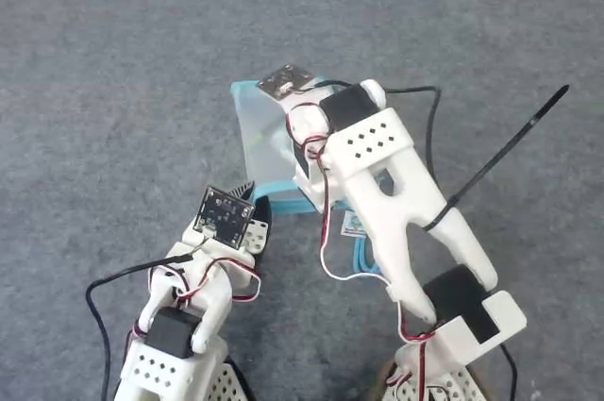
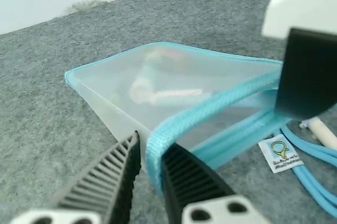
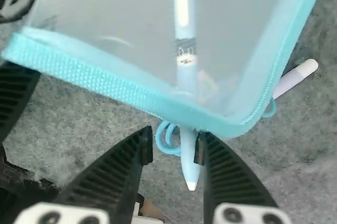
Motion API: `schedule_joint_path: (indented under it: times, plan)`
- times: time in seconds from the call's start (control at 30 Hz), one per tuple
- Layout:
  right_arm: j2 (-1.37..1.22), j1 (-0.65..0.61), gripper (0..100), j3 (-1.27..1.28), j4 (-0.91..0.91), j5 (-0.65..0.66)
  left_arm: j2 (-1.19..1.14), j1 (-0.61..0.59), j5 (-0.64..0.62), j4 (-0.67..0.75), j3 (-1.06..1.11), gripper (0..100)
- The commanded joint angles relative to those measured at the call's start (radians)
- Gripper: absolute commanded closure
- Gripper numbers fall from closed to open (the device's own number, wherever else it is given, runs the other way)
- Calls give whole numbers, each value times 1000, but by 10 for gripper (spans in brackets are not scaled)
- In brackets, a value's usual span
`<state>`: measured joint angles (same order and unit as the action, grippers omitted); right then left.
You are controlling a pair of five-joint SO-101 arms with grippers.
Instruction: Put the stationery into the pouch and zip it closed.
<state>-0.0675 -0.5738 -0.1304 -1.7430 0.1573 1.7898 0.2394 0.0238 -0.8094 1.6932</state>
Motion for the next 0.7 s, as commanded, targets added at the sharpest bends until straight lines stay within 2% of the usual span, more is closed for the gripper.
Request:
schedule_joint_path:
  times: [0.0,0.13,0.27,0.37,0.47,0.6,0.67]
  plan:
    - [127,33,842,-54,4,-8,-6,6,2,6,-5,988]
    - [312,-13,882,5,5,75,-3,6,2,6,-5,988]
    - [510,-116,903,199,58,129,-3,6,2,6,-5,988]
    - [638,-125,903,358,122,132,-3,6,2,6,-5,988]
    - [694,-27,903,491,177,126,-3,6,2,3,-5,988]
    - [662,189,914,548,242,77,-3,6,2,6,-5,988]
    - [627,269,977,546,278,17,-3,6,2,6,-5,988]
